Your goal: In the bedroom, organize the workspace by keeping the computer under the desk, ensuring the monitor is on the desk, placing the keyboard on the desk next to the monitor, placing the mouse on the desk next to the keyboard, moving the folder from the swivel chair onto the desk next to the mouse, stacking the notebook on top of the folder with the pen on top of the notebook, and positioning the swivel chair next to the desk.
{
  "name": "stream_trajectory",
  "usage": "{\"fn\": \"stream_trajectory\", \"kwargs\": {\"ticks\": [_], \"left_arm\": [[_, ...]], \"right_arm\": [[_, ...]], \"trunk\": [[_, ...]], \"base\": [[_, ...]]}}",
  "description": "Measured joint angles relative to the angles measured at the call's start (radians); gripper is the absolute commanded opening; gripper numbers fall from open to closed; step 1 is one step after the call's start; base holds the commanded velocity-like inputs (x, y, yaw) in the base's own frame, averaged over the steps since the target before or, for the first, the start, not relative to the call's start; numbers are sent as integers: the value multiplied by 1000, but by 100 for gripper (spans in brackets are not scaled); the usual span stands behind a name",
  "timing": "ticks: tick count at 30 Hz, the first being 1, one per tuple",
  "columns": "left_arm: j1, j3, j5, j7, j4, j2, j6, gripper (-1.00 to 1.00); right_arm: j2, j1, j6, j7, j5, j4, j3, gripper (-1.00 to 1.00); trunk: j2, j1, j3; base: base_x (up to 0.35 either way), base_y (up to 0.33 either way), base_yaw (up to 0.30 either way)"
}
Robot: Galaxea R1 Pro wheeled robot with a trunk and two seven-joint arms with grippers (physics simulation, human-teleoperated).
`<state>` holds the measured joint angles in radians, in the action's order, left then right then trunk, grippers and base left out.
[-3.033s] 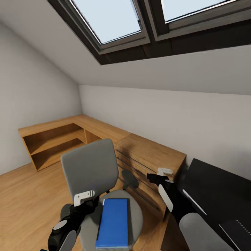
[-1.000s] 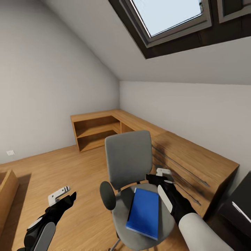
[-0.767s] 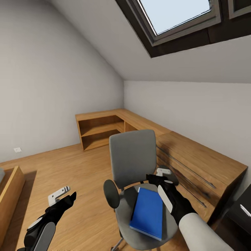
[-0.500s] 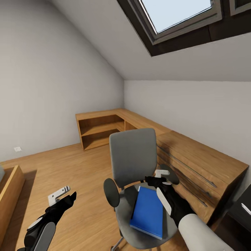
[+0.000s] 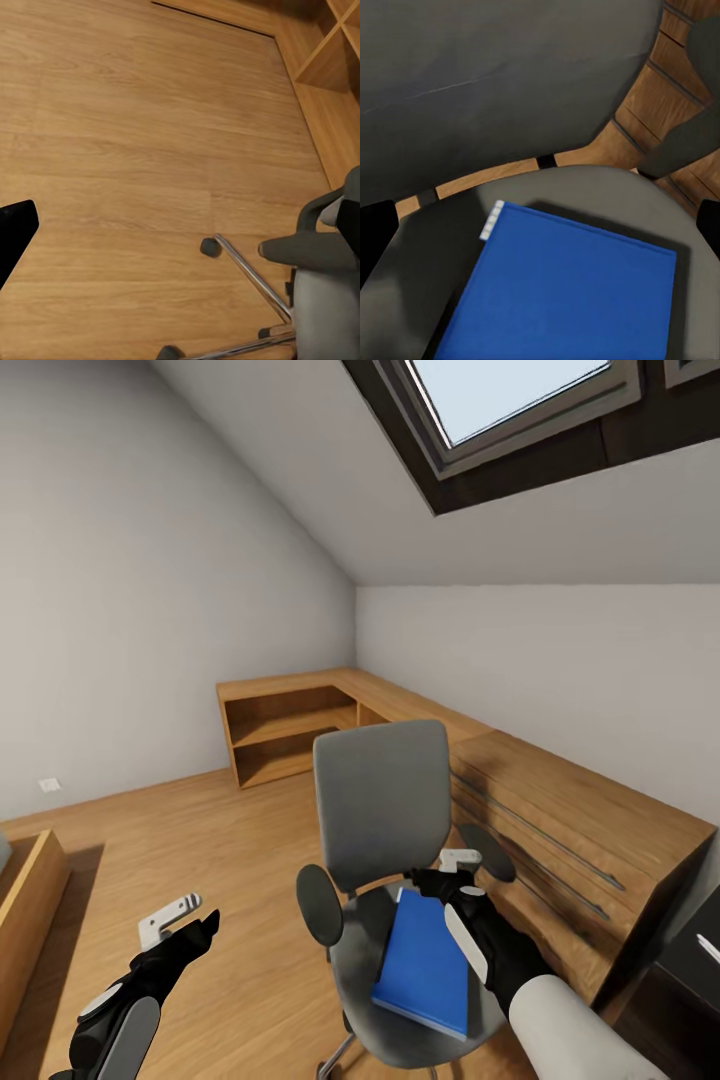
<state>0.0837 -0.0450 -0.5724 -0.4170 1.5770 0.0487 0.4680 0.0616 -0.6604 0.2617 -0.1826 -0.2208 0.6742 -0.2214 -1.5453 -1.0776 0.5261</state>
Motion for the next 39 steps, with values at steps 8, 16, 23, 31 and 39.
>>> {"fn": "stream_trajectory", "kwargs": {"ticks": [8,16,23,31,39], "left_arm": [[0,0,0,0,0,0,0,100],[0,1,0,0,0,0,0,100],[0,1,0,0,0,0,-1,100],[0,3,0,0,0,0,-1,100],[0,5,0,0,0,0,-1,100]], "right_arm": [[-1,0,0,0,1,0,-1,100],[-2,0,0,0,1,1,0,100],[-3,0,0,0,1,1,0,100],[-2,0,-1,0,1,1,0,100],[0,0,-12,-8,1,0,0,100]], "trunk": [[-56,-31,25],[-112,-61,50],[-161,-88,72],[-217,-119,97],[-273,-150,122]], "base": [[0,0,0],[0,0,0],[0,0,0],[0,0,0],[0,0,24]]}}
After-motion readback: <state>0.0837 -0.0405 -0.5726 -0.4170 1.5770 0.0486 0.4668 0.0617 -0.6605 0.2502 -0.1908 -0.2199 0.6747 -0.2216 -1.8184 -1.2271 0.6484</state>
